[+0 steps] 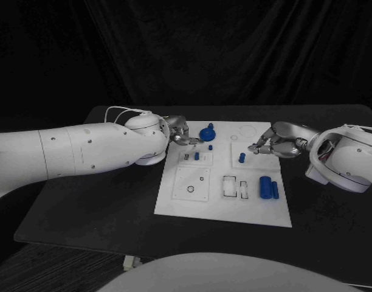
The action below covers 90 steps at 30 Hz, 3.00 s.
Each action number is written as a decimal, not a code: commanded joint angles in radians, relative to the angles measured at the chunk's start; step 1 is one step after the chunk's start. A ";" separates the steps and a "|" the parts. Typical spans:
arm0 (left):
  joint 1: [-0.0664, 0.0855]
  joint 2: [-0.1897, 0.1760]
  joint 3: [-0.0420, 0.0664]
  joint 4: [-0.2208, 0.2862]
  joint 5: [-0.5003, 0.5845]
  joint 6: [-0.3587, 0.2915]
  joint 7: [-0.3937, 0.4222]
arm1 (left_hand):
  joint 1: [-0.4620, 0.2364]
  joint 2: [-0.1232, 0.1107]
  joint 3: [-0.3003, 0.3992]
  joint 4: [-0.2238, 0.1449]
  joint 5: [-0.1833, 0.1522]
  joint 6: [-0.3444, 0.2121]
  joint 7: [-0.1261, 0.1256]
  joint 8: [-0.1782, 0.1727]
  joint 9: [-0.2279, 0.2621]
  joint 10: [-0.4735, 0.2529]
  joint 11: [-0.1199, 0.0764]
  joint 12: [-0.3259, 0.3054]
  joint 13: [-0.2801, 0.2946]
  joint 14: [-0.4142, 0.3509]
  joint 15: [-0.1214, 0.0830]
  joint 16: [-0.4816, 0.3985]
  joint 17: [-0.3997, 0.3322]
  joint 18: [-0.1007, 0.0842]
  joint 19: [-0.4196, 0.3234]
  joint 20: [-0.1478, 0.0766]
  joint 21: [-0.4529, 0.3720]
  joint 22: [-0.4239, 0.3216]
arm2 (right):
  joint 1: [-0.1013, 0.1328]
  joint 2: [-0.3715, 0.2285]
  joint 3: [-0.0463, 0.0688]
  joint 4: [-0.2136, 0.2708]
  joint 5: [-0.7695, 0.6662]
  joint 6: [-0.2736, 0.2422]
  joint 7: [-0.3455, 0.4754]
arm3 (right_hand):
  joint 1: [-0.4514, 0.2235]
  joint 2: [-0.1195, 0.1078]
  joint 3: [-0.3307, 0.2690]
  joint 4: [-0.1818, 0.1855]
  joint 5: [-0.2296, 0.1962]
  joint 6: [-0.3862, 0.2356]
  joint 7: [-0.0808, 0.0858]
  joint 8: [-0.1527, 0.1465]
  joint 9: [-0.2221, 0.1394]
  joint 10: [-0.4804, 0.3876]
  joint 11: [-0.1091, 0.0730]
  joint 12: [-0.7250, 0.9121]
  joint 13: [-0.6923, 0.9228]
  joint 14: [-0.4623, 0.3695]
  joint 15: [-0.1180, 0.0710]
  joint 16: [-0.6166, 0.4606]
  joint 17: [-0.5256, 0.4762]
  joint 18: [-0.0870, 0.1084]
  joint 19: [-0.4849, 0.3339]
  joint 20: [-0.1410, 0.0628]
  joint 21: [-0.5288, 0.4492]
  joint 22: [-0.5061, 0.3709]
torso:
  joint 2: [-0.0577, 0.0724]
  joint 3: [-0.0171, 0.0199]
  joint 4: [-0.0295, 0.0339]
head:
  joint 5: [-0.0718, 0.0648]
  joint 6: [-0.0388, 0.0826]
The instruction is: Assemble the parts on the task board
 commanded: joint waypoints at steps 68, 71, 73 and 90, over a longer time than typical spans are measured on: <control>0.039 0.138 0.001 -0.388 0.035 0.187 0.224 | 0.186 -0.031 0.111 -0.006 0.218 0.314 -0.015 -0.426 -0.399 0.108 -0.013 0.006 0.263 0.106 -0.010 0.003 0.263 0.012 0.024 -0.010 0.020 0.219 | -0.004 0.018 0.001 -0.020 0.014 -0.058 0.056 | 0.006 -0.013 -0.017 0.002 0.004 0.012 -0.001 0.004 0.000 0.050 -0.006 0.003 0.020 0.081 -0.010 0.003 0.167 0.007 0.014 0.002 0.024 0.201 | 0.001 0.0000 -0.0004 | -0.014 0.000; 0.038 0.146 0.001 -0.395 0.035 0.198 0.227 | 0.186 -0.033 0.110 -0.005 0.211 0.315 -0.013 -0.433 -0.401 0.108 -0.012 0.006 0.263 0.106 -0.009 0.003 0.263 0.012 0.023 -0.009 0.020 0.219 | -0.004 0.019 0.001 -0.020 0.014 -0.056 0.055 | 0.006 -0.013 -0.017 0.002 0.004 0.012 -0.001 0.004 0.000 0.050 -0.006 0.003 0.020 0.081 -0.010 0.003 0.167 0.007 0.014 0.002 0.024 0.201 | 0.000 0.0005 -0.0001 | -0.013 0.000; 0.038 0.151 0.001 -0.400 0.035 0.205 0.227 | 0.186 -0.033 0.110 -0.005 0.209 0.315 -0.013 -0.435 -0.402 0.108 -0.011 0.006 0.263 0.106 -0.008 0.003 0.263 0.012 0.022 -0.009 0.019 0.218 | -0.004 0.019 0.001 -0.020 0.014 -0.054 0.054 | 0.006 -0.013 -0.017 0.002 0.004 0.012 -0.001 0.004 0.000 0.050 -0.006 0.003 0.020 0.081 -0.010 0.003 0.167 0.007 0.014 0.002 0.024 0.201 | 0.001 0.0010 -0.0006 | -0.012 0.000; 0.033 0.176 0.001 -0.430 0.035 0.202 0.206 | 0.189 -0.030 0.108 -0.008 0.172 0.321 -0.008 -0.456 -0.404 0.106 -0.006 0.003 0.261 0.106 -0.003 0.003 0.263 0.014 0.018 -0.004 0.013 0.216 | -0.004 0.017 0.001 -0.018 0.014 -0.042 0.049 | 0.005 -0.012 -0.018 0.002 0.004 0.013 -0.001 0.004 0.000 0.049 -0.007 0.002 0.018 0.081 -0.010 0.003 0.167 0.008 0.013 0.002 0.022 0.201 | 0.001 0.0004 -0.0003 | -0.015 0.000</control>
